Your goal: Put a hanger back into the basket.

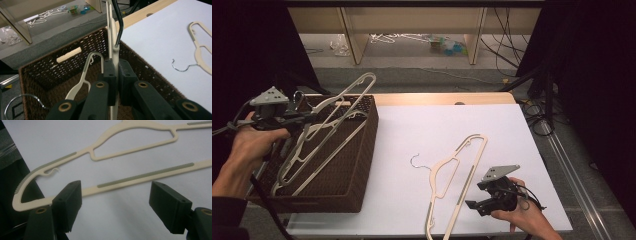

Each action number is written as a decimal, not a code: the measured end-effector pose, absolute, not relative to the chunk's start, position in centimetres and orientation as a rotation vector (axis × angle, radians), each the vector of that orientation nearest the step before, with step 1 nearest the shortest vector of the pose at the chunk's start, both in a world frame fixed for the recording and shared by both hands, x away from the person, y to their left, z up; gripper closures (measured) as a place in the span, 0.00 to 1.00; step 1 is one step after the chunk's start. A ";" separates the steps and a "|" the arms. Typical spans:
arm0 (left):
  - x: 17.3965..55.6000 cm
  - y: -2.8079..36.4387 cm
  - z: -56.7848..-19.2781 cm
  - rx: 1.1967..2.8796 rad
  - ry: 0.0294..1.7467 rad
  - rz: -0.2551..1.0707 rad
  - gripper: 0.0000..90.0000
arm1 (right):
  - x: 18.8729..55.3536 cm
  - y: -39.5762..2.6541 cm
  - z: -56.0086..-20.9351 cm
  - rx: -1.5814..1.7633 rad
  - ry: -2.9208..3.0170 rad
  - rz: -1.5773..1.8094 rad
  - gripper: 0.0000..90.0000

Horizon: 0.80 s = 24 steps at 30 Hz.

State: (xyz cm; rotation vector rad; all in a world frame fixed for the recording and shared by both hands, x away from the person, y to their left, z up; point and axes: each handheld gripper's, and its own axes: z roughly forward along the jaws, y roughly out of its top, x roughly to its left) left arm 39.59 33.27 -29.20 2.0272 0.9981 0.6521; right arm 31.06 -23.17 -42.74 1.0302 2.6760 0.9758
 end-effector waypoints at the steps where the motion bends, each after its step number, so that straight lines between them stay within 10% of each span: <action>1: 39.6 33.6 -29.5 2.033 1.000 0.646 0.95 | 31.1 -23.2 -42.8 1.031 2.677 0.974 0.30; 24: 40.0 35.9 -34.9 2.093 1.015 0.567 0.95 | 31.1 -23.3 -42.9 1.013 2.676 0.966 0.30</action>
